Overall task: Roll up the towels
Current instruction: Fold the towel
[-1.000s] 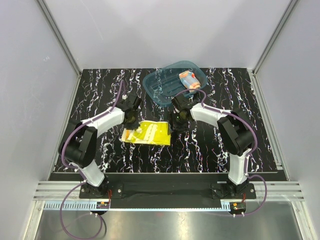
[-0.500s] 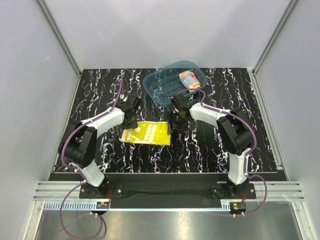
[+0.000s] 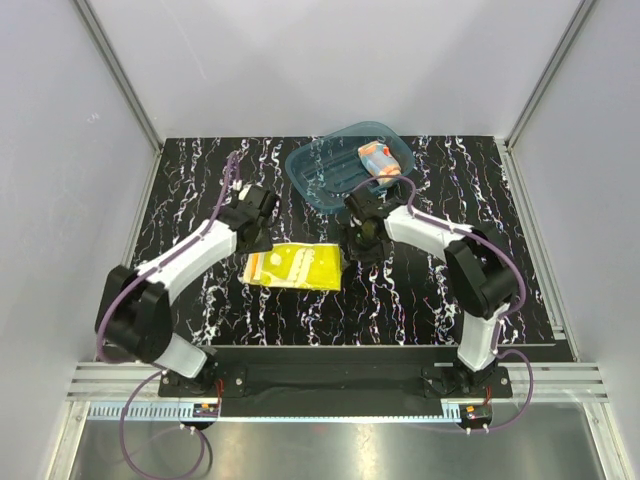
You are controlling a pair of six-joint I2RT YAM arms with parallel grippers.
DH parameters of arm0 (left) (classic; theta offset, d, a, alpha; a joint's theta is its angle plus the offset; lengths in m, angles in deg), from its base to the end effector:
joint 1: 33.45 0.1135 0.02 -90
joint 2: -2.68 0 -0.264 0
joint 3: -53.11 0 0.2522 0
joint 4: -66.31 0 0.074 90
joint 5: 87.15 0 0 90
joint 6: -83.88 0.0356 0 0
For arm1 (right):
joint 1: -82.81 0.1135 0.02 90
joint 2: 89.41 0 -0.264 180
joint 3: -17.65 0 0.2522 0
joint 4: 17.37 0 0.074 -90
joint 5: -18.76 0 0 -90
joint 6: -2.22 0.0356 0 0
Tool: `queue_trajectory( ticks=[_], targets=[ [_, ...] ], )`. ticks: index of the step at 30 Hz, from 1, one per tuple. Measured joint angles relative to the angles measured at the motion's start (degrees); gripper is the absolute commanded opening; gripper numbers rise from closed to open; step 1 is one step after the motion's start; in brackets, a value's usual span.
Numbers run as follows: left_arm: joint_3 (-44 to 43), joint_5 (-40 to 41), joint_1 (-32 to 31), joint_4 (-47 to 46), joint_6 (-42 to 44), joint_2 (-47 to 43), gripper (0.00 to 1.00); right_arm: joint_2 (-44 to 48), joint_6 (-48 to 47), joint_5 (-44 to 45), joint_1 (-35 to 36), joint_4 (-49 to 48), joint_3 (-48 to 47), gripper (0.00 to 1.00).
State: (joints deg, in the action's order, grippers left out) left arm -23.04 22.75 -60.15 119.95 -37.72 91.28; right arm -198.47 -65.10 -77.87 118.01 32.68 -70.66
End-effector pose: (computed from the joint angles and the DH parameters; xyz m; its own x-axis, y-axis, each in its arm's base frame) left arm 0.2765 -0.1255 0.2248 -0.8524 -0.1228 -0.5083 -0.1731 0.9835 0.0527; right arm 0.3065 0.2213 0.1704 -0.9448 -0.1977 -0.2614 -0.2594 0.9386 0.2274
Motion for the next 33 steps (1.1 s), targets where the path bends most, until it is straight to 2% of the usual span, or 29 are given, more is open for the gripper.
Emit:
queue_trajectory(
  ticks=[2, 6, 7, 9, 10, 13, 18, 25, 33],
  targets=[
    [0.07, -1.60, -0.96, -0.02, -0.11, -3.52, 0.37, 2.19, -0.28, -0.63, 0.00, 0.72, -0.02, 0.69],
    [3.08, -7.54, -2.45, -3.06, -0.35, -7.80, 0.37, 6.97, -0.90, -6.69, 0.00, 0.72, -0.22, 0.58],
    [4.57, -9.49, -2.69, -4.04, -0.44, -8.11, 0.37, 7.78, -0.94, -9.31, 0.00, 0.28, -0.26, 0.48],
    [7.65, -13.20, -2.82, -6.27, -0.72, -7.89, 0.36, 8.17, -1.20, -14.16, 0.00, -0.96, -0.61, 0.40],
    [9.20, -15.17, -2.82, -7.06, -1.03, -7.50, 0.36, 7.93, -1.09, -16.35, 0.00, -1.66, -0.66, 0.31],
    [12.02, -19.30, -2.82, -9.09, -1.77, -5.14, 0.35, 6.10, -0.90, -21.42, 0.00, -3.32, -0.66, 0.22],
    [12.68, -21.53, -1.97, -11.17, -2.95, -2.45, 0.35, 0.98, -0.15, -25.64, 0.00, -6.95, 0.81, 0.17],
    [13.18, -22.08, 3.17, -13.05, -2.71, -1.66, 0.35, -5.46, 1.40, -26.16, -0.02, -9.62, 4.46, 0.10],
    [13.31, -20.15, 6.71, -12.35, -1.86, 0.48, 0.35, -6.10, 2.34, -27.04, -0.11, -9.99, 4.42, 0.07]
  ],
)
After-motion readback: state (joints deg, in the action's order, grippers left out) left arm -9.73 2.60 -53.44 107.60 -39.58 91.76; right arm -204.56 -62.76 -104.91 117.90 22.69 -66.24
